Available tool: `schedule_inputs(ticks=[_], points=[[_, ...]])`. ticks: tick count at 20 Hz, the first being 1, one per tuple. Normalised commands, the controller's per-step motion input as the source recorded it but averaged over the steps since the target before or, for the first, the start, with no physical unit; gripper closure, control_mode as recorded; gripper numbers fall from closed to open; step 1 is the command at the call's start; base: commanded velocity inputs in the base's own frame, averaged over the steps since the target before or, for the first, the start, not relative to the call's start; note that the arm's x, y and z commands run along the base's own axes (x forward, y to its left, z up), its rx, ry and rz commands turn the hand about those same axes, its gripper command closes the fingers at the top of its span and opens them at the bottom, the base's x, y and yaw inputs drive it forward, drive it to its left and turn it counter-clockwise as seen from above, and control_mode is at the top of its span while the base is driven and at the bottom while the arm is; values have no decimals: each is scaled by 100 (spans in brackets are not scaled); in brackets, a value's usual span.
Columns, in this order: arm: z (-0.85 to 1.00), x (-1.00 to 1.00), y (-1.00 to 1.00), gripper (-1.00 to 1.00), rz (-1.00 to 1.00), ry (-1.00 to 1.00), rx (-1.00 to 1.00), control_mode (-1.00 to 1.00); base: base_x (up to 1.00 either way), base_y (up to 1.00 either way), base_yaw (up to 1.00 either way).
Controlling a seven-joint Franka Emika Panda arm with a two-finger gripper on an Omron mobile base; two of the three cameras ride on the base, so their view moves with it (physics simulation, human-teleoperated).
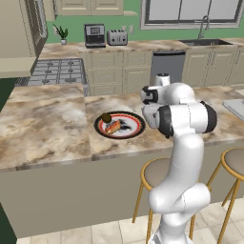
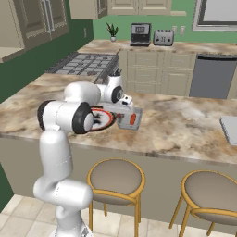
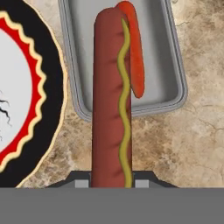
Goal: Place one cooked food and one vegetable from the large plate to each tupperware container.
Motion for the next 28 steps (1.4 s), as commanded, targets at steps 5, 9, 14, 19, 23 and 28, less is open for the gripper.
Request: schedule_inputs(ticks=[5, 9, 14, 19, 23, 28], points=[[-19, 24, -7, 100, 11, 0, 0, -100, 0, 0, 0], [-12, 3, -2, 100, 12, 0, 1, -100, 0, 0, 0], [-17, 0, 0, 100, 5, 0, 0, -100, 0, 0, 0], [-11, 0, -4, 100, 0, 0, 0, -100, 0, 0, 0], [0, 1, -11, 100, -2, 0, 0, -100, 0, 0, 0], [0, 18, -1, 100, 0, 0, 0, -100, 0, 0, 0]])
